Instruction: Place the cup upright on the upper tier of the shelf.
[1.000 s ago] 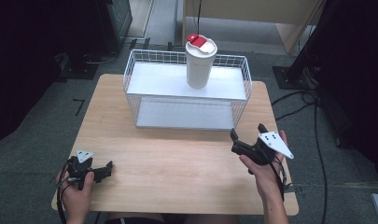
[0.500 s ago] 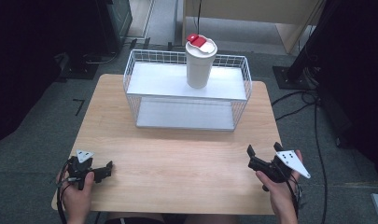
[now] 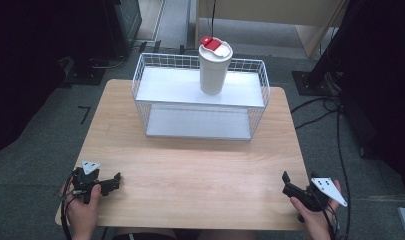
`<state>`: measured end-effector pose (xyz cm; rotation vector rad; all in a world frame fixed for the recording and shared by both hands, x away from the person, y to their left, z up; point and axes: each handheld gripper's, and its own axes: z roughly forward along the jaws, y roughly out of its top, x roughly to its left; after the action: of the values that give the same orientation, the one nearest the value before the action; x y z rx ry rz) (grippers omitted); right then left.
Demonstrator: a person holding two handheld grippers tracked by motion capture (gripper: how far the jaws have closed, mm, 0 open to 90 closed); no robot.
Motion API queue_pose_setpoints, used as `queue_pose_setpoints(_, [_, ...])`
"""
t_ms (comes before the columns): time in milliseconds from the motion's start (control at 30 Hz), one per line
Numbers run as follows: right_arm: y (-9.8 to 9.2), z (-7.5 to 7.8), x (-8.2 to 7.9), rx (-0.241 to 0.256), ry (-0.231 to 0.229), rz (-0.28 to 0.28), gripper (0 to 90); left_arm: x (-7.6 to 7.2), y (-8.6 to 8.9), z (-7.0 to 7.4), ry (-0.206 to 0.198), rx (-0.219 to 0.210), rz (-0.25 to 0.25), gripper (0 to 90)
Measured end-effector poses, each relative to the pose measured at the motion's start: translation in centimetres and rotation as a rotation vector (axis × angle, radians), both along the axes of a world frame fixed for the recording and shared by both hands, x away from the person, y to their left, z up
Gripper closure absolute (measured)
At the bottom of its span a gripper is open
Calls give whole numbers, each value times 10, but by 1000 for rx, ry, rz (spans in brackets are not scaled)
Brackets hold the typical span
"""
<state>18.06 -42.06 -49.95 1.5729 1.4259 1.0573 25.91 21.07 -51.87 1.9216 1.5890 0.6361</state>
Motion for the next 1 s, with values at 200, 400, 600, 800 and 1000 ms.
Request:
queue_pose_setpoints(200, [-2,-12,-2,-34,76,-19,0,0,0,0,0,0,0,0])
queue_pose_setpoints(400, [-1,-21,1,-90,170,-18,0,0,0,0,-1,-1,1,0])
queue_pose_setpoints(600, [-2,-23,1,-97,247,-7,0,0,0,0,0,0,0,0])
queue_pose_setpoints(800, [0,-27,6,-107,375,34,0,0,0,0,0,-1,1,0])
queue_pose_setpoints(1000, [-2,-27,9,-51,392,45,0,0,0,0,-1,0,0,0])
